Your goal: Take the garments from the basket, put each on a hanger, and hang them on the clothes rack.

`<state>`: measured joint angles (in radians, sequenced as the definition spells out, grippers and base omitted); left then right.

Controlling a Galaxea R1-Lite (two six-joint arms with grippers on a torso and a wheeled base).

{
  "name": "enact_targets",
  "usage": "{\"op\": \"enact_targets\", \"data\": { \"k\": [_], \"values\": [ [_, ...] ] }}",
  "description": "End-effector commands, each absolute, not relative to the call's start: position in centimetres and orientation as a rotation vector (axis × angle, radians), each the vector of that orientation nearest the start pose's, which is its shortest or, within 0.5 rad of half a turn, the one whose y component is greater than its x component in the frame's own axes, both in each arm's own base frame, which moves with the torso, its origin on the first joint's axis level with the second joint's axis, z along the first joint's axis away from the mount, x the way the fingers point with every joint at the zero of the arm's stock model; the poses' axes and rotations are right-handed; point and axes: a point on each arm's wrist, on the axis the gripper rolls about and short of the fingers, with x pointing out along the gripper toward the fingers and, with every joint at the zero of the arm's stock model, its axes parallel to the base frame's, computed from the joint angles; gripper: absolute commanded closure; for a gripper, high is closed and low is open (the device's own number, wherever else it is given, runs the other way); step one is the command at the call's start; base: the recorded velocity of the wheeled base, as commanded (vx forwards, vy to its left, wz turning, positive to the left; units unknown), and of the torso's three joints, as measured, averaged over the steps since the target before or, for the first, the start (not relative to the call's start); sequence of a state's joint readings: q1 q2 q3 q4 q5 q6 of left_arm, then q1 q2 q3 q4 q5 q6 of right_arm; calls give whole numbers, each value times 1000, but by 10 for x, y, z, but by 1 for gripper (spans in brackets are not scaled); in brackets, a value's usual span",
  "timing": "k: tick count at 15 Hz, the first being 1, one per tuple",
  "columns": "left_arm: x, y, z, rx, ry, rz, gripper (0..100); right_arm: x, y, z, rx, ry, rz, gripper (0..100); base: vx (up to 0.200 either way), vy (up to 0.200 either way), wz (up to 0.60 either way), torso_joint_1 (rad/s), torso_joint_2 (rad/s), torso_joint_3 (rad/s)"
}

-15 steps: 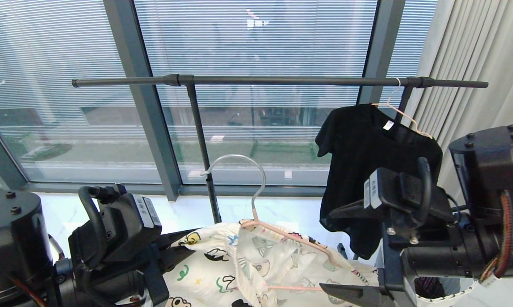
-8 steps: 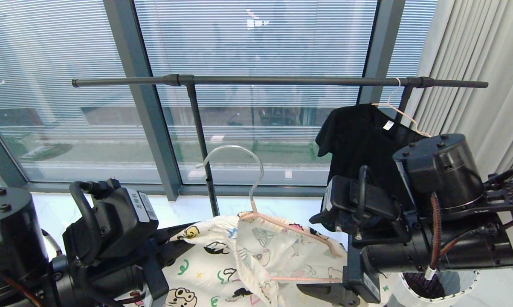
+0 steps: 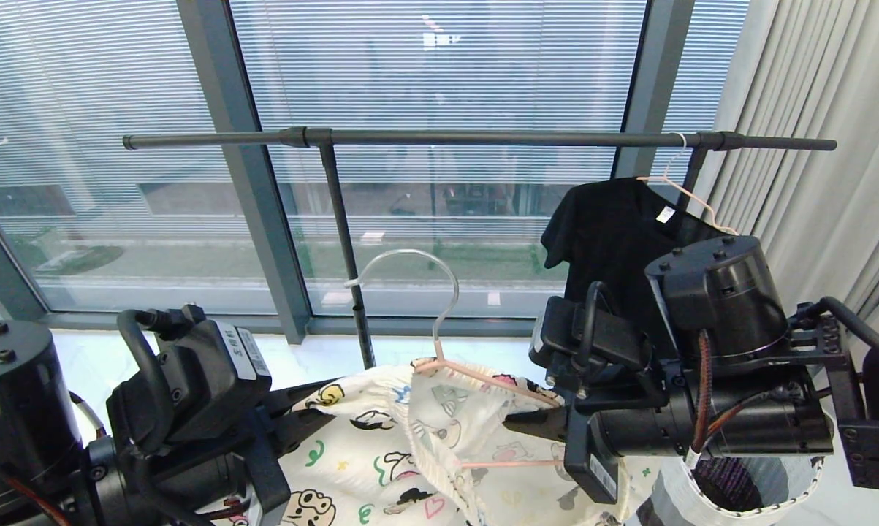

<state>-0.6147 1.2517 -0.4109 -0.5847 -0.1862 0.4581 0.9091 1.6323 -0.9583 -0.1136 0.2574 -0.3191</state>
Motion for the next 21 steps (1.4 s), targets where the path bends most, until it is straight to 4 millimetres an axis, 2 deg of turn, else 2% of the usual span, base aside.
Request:
{"op": "enact_targets", "data": {
  "k": [1,4,5,8,10,13,16,21],
  "values": [
    [142,-106,180,486,63,-844,100,173,232,193,-466,383,1221,100,0,0,0,0,0,0],
    [141,-105,179,485,67,-846,100,173,231,196,-467,364,1219,100,0,0,0,0,0,0],
    [141,-105,179,481,65,-846,0,173,230,198,-474,331,1219,100,0,0,0,0,0,0],
    [139,-101,181,477,52,-821,0,179,219,202,-554,181,1191,100,0,0,0,0,0,0],
    [134,-89,174,483,75,-771,0,184,199,206,-611,114,1139,100,0,0,0,0,0,0],
    [122,-71,165,480,91,-708,0,188,182,215,-613,80,1077,100,0,0,0,0,0,0],
    [113,-63,158,481,103,-677,0,192,173,219,-607,77,1038,100,0,0,0,0,0,0],
    [114,-53,153,477,133,-610,0,199,159,223,-596,78,979,100,0,0,0,0,0,0]
  ]
}}
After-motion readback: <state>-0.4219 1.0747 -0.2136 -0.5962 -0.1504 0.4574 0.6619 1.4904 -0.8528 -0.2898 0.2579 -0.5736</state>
